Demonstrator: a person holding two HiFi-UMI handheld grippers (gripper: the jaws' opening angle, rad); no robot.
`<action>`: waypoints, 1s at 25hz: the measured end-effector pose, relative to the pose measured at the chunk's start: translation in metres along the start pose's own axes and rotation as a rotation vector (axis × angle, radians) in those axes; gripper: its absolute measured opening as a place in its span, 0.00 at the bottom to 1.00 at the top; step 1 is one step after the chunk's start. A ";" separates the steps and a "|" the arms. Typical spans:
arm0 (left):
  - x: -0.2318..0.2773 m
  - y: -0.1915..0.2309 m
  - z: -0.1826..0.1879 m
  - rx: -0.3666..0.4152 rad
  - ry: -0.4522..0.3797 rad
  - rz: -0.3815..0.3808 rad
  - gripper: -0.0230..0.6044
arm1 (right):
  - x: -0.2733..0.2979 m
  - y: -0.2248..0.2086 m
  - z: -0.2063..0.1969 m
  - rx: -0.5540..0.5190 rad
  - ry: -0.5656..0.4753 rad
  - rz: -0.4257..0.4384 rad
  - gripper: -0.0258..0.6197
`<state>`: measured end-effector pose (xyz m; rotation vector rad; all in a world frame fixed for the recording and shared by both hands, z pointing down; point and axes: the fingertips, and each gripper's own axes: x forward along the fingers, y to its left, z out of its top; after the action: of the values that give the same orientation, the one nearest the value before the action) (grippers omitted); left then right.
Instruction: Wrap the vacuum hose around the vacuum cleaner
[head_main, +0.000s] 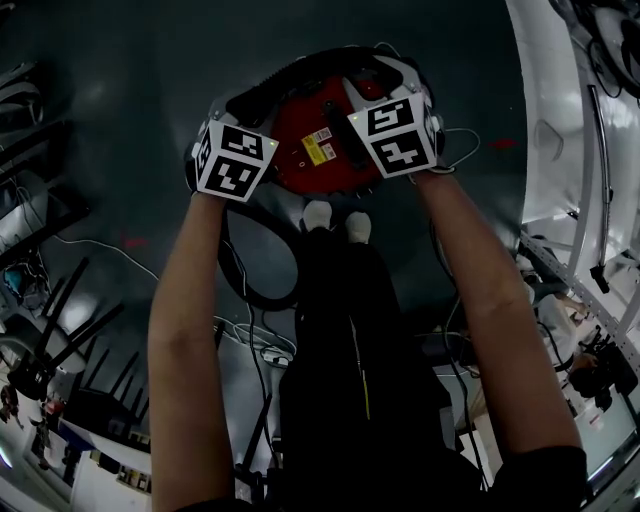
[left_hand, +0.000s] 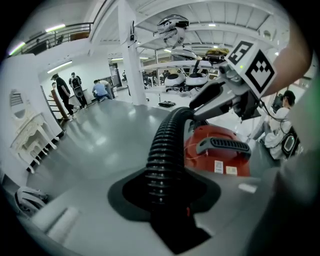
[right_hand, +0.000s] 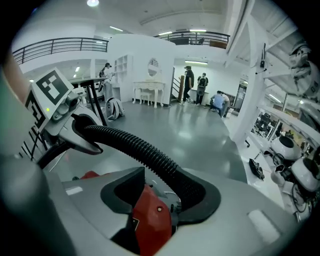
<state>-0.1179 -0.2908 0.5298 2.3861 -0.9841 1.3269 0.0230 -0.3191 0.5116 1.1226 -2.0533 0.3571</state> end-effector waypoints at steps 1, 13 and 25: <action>0.003 0.001 -0.003 -0.008 0.003 -0.002 0.27 | 0.004 0.000 0.001 -0.012 0.000 0.001 0.34; 0.047 0.016 -0.039 0.008 0.083 0.029 0.27 | 0.045 -0.003 -0.008 -0.097 0.062 0.020 0.29; 0.053 0.024 -0.053 -0.014 -0.007 0.175 0.36 | 0.067 0.004 -0.013 -0.144 0.080 0.022 0.29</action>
<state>-0.1497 -0.3058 0.6003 2.3406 -1.2246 1.3653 0.0038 -0.3493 0.5702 0.9848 -1.9888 0.2566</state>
